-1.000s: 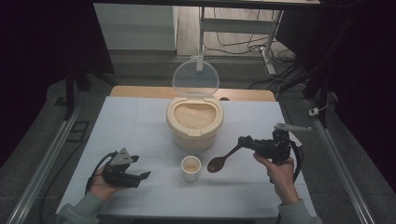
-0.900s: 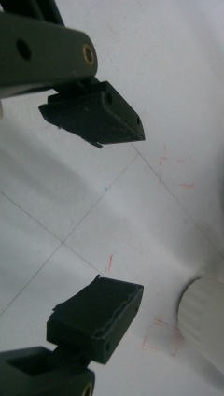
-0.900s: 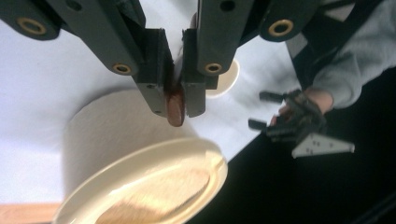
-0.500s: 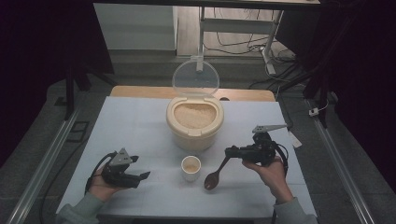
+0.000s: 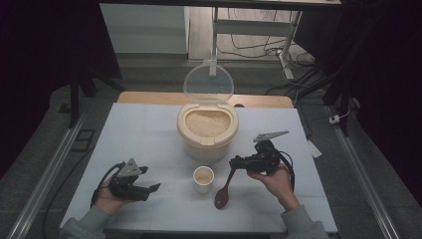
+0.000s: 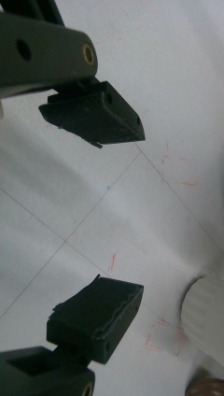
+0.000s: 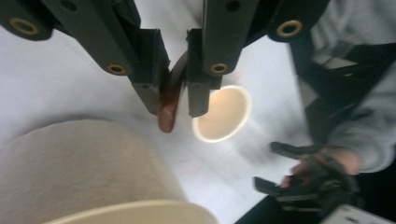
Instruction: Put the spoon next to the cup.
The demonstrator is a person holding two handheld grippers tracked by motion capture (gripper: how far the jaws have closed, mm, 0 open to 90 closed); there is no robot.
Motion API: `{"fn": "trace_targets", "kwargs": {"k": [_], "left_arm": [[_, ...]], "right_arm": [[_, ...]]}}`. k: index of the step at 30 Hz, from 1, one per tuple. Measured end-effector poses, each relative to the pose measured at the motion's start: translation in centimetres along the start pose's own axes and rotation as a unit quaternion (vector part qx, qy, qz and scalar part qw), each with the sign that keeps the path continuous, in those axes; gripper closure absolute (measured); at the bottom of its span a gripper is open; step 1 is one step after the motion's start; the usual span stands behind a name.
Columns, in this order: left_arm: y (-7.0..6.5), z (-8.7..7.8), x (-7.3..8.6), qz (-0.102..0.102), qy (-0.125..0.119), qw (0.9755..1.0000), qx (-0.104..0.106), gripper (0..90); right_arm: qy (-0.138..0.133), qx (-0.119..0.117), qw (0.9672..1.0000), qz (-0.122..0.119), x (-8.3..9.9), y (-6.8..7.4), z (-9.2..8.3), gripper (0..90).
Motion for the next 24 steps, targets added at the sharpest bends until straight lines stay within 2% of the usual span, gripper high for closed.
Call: {"fn": "trace_targets", "kwargs": {"k": [4,7,14,18,24], "left_arm": [[0.0,0.0,0.0,-0.001,0.001,1.0000,0.000,23.0],[-0.1,0.0,0.0,0.000,0.001,1.0000,0.000,23.0],[-0.1,0.1,0.1,0.001,0.004,1.0000,0.000,23.0],[-0.1,0.1,0.1,0.001,0.004,1.0000,0.000,23.0],[-0.1,0.2,0.2,0.002,0.006,1.0000,0.001,23.0]], "right_arm": [[-0.021,0.033,0.9992,-0.009,0.1,-1.0,0.9,73.2],[-0.029,0.054,0.9981,-0.004,0.3,-2.0,1.7,70.0],[-0.019,0.092,0.9956,0.001,0.9,-3.8,3.3,63.4],[-0.012,0.101,0.9948,0.004,1.0,-4.6,4.2,60.0],[0.012,0.122,0.9924,0.002,1.3,-5.5,5.6,54.8]]}}
Point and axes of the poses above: each handheld gripper's, and its own axes: z roughly forward along the jaws, x roughly out of its underside, y roughly to its left, the point moved 7 cm from there along z, roughly forward along the jaws, and after that the axes turned 8 degrees about y, right-handed, at the moved point
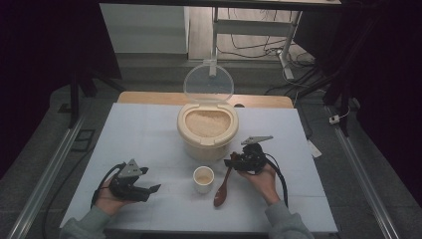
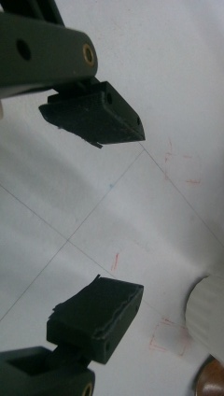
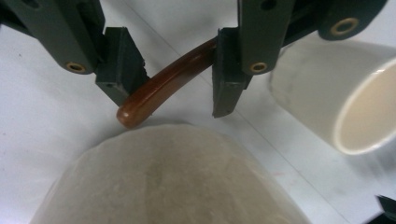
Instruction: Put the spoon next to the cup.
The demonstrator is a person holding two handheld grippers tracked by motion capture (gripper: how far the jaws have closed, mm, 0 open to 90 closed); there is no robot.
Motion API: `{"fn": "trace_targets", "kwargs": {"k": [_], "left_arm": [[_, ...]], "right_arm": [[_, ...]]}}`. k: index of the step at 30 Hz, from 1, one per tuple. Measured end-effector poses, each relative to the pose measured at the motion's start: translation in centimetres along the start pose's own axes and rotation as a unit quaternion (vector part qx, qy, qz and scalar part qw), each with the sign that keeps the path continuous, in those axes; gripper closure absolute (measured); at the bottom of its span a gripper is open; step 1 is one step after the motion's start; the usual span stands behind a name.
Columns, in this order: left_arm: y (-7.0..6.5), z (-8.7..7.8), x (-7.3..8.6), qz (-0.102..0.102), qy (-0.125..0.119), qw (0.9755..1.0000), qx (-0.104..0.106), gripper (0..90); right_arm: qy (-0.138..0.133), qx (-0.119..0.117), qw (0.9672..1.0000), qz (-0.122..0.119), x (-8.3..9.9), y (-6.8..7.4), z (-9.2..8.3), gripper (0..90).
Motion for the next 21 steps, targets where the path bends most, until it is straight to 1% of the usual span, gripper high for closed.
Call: {"fn": "trace_targets", "kwargs": {"k": [1,5,7,9,13,17,19,21], "left_arm": [[0.0,0.0,0.0,0.000,0.000,1.0000,0.000,23.0],[0.0,0.0,0.0,0.001,0.001,1.0000,0.001,23.0],[0.0,0.1,0.1,0.002,0.002,1.0000,0.001,22.9],[-0.1,0.1,0.1,0.002,0.003,1.0000,0.001,23.0],[-0.2,0.2,0.0,0.005,0.006,1.0000,0.002,22.9],[-0.2,0.3,0.0,0.007,0.008,0.9999,0.002,22.8],[-0.2,0.3,0.0,0.007,0.008,0.9999,0.002,22.8],[-0.3,0.3,0.0,0.008,0.007,0.9999,0.002,22.8]], "right_arm": [[0.001,0.003,1.0000,-0.001,0.0,0.0,0.2,53.5],[0.026,0.034,0.9991,-0.008,0.5,-0.4,0.9,46.9],[0.032,0.038,0.9987,-0.007,0.6,-0.4,1.0,44.8],[0.037,0.048,0.9981,-0.007,0.7,-0.6,1.1,42.0],[0.036,0.054,0.9979,-0.002,0.8,-0.8,1.2,38.5],[0.031,0.062,0.9976,0.008,0.8,-1.1,1.1,35.7],[0.028,0.059,0.9978,0.012,0.9,-1.2,1.0,33.6],[0.020,0.063,0.9976,0.018,0.8,-1.4,0.7,32.0]]}}
Point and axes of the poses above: each handheld gripper's, and its own axes: z roughly forward along the jaws, x roughly out of its underside, y roughly to its left, the point moved 7 cm from there along z, roughly forward along the jaws, and after that the axes turned 8 degrees about y, right-handed, at the moved point
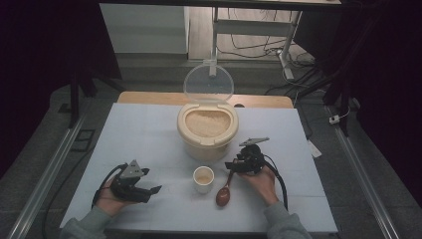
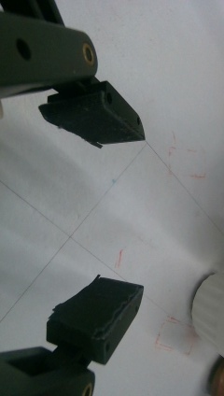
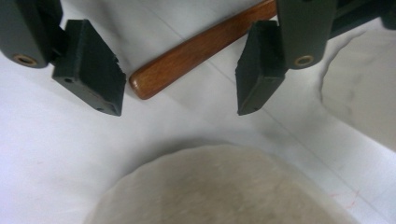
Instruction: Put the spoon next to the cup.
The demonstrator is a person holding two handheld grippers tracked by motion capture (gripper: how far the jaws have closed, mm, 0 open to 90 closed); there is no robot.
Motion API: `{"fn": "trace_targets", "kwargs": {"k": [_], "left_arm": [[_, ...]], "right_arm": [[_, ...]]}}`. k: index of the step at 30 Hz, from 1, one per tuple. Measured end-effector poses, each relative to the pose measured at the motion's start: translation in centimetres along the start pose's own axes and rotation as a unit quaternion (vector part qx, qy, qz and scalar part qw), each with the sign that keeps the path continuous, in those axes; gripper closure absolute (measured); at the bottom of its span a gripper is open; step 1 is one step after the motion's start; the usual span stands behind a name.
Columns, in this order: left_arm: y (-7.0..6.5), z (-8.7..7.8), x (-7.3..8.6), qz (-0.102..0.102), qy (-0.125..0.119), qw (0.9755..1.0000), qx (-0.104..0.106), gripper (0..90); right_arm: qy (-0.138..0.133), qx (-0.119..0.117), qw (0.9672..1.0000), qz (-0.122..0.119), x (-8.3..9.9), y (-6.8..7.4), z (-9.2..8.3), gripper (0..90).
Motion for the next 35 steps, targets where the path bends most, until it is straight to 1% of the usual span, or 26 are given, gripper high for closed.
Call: {"fn": "trace_targets", "kwargs": {"k": [3,4,5,7,10,13,15,19,21,26,27,32,35], "left_arm": [[0.0,0.0,0.0,-0.001,-0.001,1.0000,0.000,22.8],[0.0,-0.1,0.0,-0.002,-0.002,1.0000,0.000,22.8],[0.0,-0.1,0.0,-0.002,-0.003,1.0000,0.000,22.8],[0.1,-0.1,0.0,-0.003,-0.003,1.0000,0.000,22.8],[0.1,-0.2,0.0,-0.004,-0.005,1.0000,0.000,22.8],[0.1,-0.2,0.0,-0.005,-0.005,1.0000,-0.001,22.7],[0.1,-0.3,0.1,-0.005,-0.006,1.0000,-0.001,22.5],[0.3,-0.4,0.2,-0.014,-0.009,0.9999,-0.003,22.0],[0.3,-0.4,0.3,-0.018,-0.010,0.9998,-0.005,21.7],[0.4,-0.5,0.4,-0.023,-0.011,0.9996,-0.008,20.6],[0.4,-0.5,0.4,-0.025,-0.012,0.9996,-0.008,20.2],[0.5,-0.6,0.4,-0.032,-0.015,0.9993,-0.007,19.3],[0.5,-0.7,0.4,-0.033,-0.016,0.9993,-0.007,19.0]], "right_arm": [[-0.017,0.005,0.9998,0.009,-0.1,-0.5,-0.8,31.0],[-0.025,0.008,0.9996,0.009,-0.1,-0.6,-1.2,31.3],[-0.032,0.006,0.9995,0.007,-0.1,-0.7,-1.6,32.1],[-0.049,0.004,0.9988,-0.001,0.1,-0.7,-2.6,33.2],[-0.064,-0.001,0.9977,-0.024,0.8,-0.5,-4.1,33.8],[-0.082,-0.016,0.9956,-0.041,1.9,-0.2,-5.7,35.1],[-0.092,-0.018,0.9943,-0.051,2.8,-0.2,-6.7,35.7],[-0.111,-0.020,0.9914,-0.066,4.5,-0.5,-8.6,36.2],[-0.118,-0.015,0.9903,-0.073,5.4,-0.9,-9.5,36.4],[-0.119,-0.017,0.9896,-0.078,7.2,-1.7,-10.3,36.8],[-0.114,-0.010,0.9901,-0.081,7.5,-1.9,-10.4,36.9],[-0.119,-0.013,0.9892,-0.085,7.6,-1.9,-10.6,37.4],[-0.117,-0.014,0.9890,-0.089,7.6,-1.8,-10.6,37.4]]}}
Point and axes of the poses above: each handheld gripper's, and its own axes: z roughly forward along the jaws, x roughly out of its underside, y roughly to its left, the point moved 7 cm from there along z, roughly forward along the jaws, and after that the axes turned 8 degrees about y, right-handed, at the moved point
